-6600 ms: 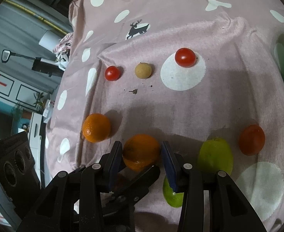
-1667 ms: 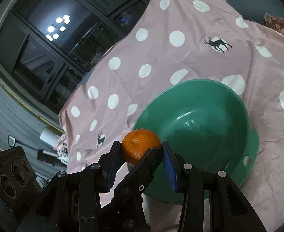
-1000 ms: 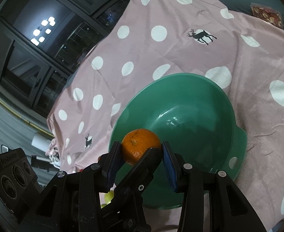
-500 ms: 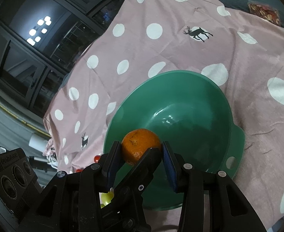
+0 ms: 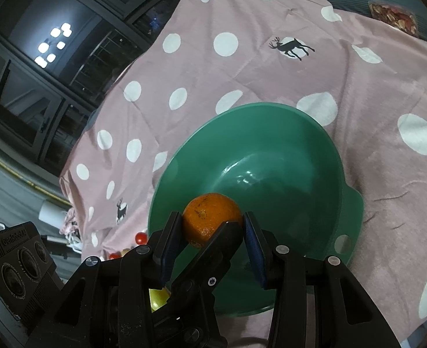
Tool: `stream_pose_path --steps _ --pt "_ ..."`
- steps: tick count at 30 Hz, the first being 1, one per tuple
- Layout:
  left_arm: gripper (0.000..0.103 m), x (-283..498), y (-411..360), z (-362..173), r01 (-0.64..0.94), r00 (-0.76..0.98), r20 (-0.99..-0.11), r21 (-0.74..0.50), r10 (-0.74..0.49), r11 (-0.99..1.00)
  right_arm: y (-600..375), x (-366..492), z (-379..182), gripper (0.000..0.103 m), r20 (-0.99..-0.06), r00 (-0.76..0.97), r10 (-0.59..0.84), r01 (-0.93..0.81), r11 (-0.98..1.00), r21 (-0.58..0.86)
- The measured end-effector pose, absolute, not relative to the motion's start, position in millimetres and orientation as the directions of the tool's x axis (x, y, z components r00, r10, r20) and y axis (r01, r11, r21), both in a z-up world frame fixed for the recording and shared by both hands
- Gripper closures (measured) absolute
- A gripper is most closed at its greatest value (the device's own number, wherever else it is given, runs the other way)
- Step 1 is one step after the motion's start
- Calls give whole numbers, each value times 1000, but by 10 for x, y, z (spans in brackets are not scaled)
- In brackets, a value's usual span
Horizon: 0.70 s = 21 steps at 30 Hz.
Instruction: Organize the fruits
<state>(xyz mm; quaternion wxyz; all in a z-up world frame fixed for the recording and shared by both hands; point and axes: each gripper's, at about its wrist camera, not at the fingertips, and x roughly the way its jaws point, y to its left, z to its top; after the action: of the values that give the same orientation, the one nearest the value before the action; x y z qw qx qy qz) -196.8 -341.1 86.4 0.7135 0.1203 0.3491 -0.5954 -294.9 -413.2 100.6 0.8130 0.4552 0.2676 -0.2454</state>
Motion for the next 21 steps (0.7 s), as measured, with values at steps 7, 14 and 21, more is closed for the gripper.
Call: stream_pose_path --steps 7,14,21 --pt "61 -1971 -3421 837 931 35 -643 -258 -765 259 -4127 -2957 994 57 -669 726 -158 654 458 602" --pt "61 -1958 -3421 826 930 30 -643 -262 -765 256 -4131 -2950 992 57 -674 721 -160 659 458 597" --pt "61 -1955 -3434 803 928 20 -645 -271 -764 254 -4146 -2946 975 57 -682 714 -161 667 454 591"
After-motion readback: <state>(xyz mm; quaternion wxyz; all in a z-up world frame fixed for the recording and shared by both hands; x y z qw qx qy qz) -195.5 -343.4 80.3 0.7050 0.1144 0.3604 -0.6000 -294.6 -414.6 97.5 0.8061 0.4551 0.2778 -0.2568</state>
